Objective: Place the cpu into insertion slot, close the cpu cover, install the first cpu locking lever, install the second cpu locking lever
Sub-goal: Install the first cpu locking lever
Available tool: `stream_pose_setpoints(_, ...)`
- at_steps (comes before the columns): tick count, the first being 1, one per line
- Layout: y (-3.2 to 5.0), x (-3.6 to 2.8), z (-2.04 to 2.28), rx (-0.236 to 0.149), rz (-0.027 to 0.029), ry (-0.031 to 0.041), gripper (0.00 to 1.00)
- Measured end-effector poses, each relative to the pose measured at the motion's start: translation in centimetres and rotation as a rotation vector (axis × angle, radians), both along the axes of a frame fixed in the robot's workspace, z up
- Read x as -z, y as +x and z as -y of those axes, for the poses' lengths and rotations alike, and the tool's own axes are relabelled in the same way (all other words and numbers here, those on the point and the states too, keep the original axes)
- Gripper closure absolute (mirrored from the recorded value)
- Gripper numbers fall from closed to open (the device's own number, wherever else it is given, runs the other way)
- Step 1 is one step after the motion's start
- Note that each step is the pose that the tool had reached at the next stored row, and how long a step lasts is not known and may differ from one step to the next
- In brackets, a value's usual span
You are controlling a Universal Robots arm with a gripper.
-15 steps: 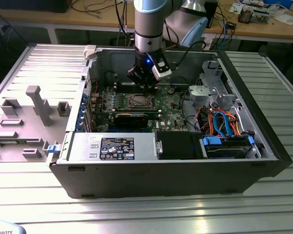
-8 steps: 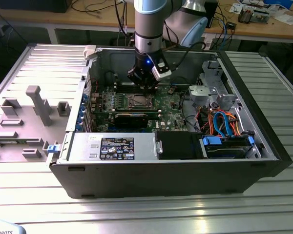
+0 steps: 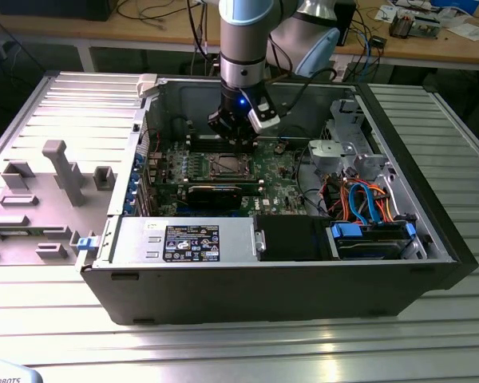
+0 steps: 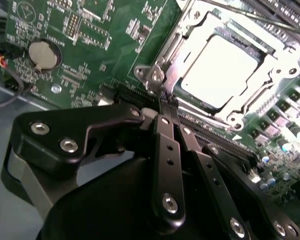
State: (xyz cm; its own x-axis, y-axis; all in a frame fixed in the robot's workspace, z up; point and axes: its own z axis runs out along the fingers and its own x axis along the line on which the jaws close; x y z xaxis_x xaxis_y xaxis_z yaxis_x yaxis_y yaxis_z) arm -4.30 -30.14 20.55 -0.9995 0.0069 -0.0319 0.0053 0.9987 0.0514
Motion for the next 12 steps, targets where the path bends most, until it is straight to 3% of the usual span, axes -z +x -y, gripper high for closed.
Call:
stream_pose_setpoints(3, 0.0, -0.28, 0.04, 0.0, 0.0, -0.0002, 0.89)
stream_pose_setpoints(8, 0.0, -0.29, 0.68, 0.0, -0.0003, -0.0004, 0.89)
stream_pose_setpoints(12, 0.0, -0.29, 0.73, 0.0, -0.0002, -0.0003, 0.89)
